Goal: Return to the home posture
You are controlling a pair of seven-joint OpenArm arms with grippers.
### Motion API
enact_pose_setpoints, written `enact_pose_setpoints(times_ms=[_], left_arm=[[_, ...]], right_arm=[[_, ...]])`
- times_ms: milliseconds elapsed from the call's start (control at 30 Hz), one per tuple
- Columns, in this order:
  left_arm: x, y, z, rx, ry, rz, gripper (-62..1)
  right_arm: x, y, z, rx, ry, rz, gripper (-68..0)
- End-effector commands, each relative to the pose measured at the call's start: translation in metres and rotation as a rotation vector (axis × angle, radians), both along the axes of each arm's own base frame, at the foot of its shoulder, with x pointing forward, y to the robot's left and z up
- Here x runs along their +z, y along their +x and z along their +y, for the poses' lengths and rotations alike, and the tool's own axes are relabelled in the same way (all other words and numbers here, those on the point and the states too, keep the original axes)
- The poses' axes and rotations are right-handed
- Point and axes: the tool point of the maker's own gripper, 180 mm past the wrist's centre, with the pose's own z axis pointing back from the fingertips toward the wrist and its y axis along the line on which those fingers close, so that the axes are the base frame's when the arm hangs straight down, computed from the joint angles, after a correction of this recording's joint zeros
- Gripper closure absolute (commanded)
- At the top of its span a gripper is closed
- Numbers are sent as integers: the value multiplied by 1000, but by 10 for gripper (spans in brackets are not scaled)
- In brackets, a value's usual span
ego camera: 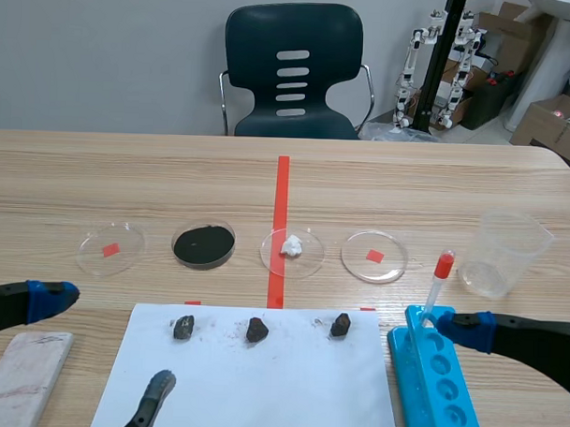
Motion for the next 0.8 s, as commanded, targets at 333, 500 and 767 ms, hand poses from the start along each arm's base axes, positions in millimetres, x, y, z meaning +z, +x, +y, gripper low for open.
enact_pose_setpoints(times_ms=[333,500,767], left_arm=[[4,-4,20,29,36,-19,-542],[6,-1,20,29,36,-31,-542],[10,9,20,30,39,-64,-542]], right_arm=[[12,5,1,-7,27,-35,-606],[12,5,1,-7,27,-35,-606],[12,5,1,-7,27,-35,-606]])
